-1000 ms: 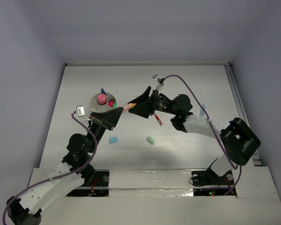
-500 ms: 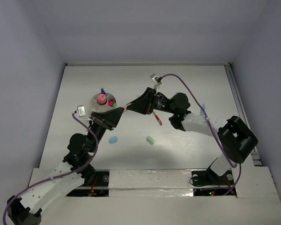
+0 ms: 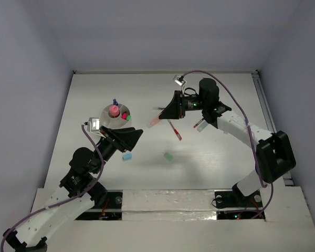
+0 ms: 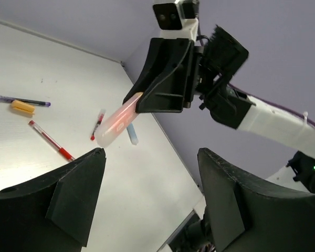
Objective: Sort the stationery into containers
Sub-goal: Pick up the pen from the center of the board.
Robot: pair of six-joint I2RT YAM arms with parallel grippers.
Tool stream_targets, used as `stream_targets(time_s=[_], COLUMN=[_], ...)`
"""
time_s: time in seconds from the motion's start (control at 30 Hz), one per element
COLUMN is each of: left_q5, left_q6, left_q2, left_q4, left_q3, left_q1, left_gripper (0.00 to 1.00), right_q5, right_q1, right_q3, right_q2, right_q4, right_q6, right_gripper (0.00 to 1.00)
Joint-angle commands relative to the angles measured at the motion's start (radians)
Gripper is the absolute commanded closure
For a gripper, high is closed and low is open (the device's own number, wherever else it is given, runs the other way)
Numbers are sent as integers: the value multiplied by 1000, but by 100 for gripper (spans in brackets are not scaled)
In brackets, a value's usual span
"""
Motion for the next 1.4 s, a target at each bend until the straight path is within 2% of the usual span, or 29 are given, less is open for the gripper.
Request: stream_targets(time_s=[0.0,0.23,0.43,0.63,0.73,0.77,0.93,1.03,1.07,1.13,1.2,1.27,1.3,1.33,1.37], left_q5=[80,308,364,422,436,448,483,494,497,488,460,395,376,356,321], left_q6=[58,147,155,158,158,161,175,183,186,196,201,207,209,210,212], left_q2=[-17,140,191,245,272,280,308,311,309,308,297,273,260,251,240], left_q4=[-58,-84,-38,11,42,53,53,50,44,30,1,-25,-33,-39,-50], left_q3=[54,127,126,126,123,121,128,129,132,138,144,147,148,148,146], left_q1=[-3,-3,-3,-3,-3,-3,-3,-3,-3,-3,-3,-3,-3,-3,-3], left_gripper=[33,35,40,41,46,52,65,80,90,99,100,100,100,100,100], right_q5=[-173,-315,-355,-380,-382,-385,-388,-389,-386,-380,-363,-298,-270,-245,-201], right_q1=[11,11,11,30,53,66,100,100,100,100,100,100,100,100,100], right_q3=[101,122,129,132,158,165,210,228,236,242,254,262,264,262,259], right_q2=[-13,-12,-12,22,46,63,109,131,134,145,146,137,132,122,114], right_q4=[-280,-306,-314,-240,-245,-248,-262,-271,-274,-288,-314,-367,-378,-415,-435], right_q6=[-216,-246,-247,-189,-189,-189,-192,-197,-198,-200,-221,-281,-281,-318,-329], right_gripper=[100,100,100,100,100,100,100,100,100,100,96,54,54,39,34])
